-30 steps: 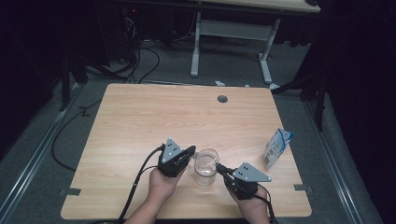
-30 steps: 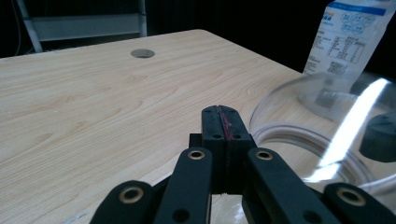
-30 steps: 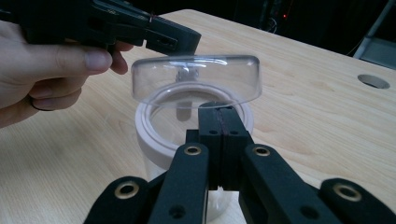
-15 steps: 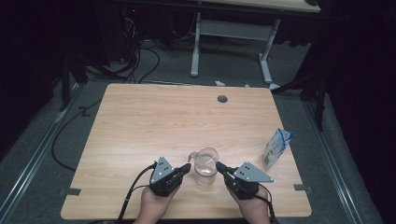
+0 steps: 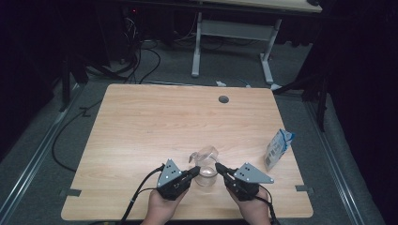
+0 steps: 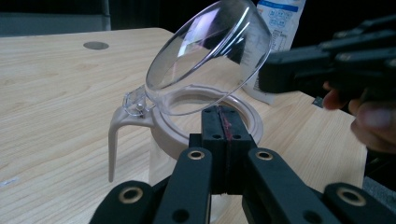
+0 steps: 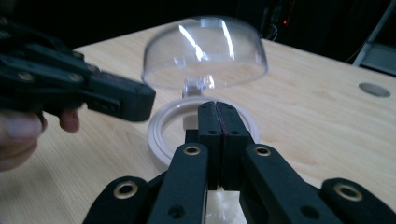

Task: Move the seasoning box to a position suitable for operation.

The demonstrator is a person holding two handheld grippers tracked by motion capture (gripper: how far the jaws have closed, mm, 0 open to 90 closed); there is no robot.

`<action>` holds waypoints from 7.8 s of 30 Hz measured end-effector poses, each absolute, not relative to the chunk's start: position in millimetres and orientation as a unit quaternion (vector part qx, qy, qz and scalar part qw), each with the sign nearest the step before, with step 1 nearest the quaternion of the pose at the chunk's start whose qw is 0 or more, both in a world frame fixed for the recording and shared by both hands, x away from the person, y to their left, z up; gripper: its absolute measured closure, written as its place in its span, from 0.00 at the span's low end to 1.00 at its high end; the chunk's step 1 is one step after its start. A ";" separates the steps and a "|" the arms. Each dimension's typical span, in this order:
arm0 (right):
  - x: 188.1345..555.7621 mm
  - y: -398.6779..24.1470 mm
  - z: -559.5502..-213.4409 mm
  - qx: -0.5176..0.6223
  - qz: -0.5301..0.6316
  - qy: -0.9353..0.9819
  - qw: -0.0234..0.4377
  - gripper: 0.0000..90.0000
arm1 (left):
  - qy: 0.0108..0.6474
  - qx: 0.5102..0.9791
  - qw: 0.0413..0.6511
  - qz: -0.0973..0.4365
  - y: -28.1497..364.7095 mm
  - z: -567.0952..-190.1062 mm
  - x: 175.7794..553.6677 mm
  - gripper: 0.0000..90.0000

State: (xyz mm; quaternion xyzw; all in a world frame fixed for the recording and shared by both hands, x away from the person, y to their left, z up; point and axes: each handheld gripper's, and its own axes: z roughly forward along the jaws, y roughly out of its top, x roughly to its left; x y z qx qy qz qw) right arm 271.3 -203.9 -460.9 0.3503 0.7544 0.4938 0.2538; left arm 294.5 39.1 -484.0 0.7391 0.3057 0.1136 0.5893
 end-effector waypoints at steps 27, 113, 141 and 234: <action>273.6 -202.8 -473.4 0.353 0.489 0.759 0.246 0.94 | 0.322 0.720 0.597 0.145 66.1 -476.0 303.5 0.98; 292.4 -368.1 -482.8 0.554 0.357 0.639 0.398 0.74 | 0.385 0.755 0.488 0.210 157.9 -522.8 291.6 0.56; 297.6 -380.2 -483.8 0.554 0.399 0.622 0.384 0.87 | 0.393 0.746 0.497 0.205 170.9 -522.1 288.1 0.55; 323.8 -290.8 -411.9 0.466 0.279 0.816 0.197 1.00 | 0.320 0.748 0.555 0.174 148.0 -522.7 298.8 0.49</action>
